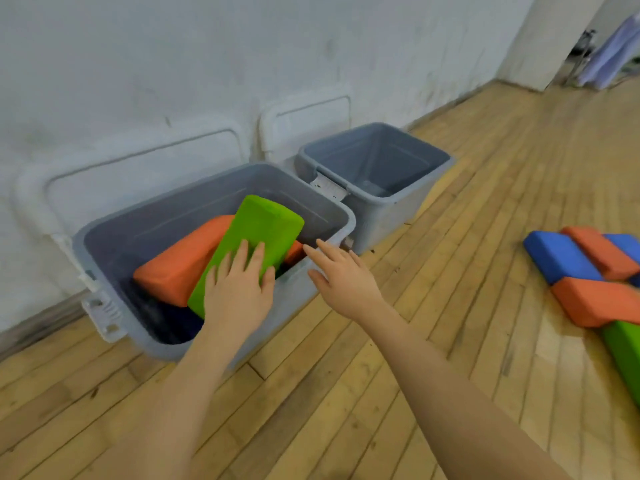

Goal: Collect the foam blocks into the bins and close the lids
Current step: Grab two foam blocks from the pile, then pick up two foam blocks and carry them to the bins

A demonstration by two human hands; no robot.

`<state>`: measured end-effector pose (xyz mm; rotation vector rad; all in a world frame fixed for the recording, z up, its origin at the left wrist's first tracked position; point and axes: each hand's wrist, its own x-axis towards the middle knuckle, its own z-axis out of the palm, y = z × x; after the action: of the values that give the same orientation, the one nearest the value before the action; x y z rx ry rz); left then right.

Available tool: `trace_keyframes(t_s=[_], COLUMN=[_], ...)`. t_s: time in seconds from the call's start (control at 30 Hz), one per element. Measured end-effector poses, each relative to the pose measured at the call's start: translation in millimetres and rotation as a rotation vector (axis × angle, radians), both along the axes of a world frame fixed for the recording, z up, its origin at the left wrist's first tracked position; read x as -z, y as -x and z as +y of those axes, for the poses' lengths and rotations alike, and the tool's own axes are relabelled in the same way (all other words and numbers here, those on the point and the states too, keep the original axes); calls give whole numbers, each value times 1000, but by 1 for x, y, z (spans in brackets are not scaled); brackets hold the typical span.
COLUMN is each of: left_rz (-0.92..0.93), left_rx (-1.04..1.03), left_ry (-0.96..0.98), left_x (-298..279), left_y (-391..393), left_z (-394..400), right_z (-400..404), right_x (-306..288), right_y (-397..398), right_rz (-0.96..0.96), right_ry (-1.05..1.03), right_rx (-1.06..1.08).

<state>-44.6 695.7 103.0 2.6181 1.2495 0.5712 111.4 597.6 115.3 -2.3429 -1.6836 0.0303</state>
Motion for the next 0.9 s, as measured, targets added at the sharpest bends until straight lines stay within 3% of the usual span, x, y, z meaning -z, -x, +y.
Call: trace_keyframes(t_s=[0.23, 0.33, 0.63, 0.9], left_rz=[23, -25, 77, 340], left_rx=[200, 320, 891, 1317], left_ry=[-67, -45, 81, 270], left_x=[27, 43, 67, 121], left_y=[-43, -81, -198, -186], left_z=[-64, -114, -344, -551], right_z=[-70, -150, -435, -627], right_x=[30, 46, 92, 154], right_y=[-21, -48, -73, -3], right_rz=[8, 4, 105, 221], right_ry=[-174, -201, -177, -178], right_rx=[155, 311, 905, 1407])
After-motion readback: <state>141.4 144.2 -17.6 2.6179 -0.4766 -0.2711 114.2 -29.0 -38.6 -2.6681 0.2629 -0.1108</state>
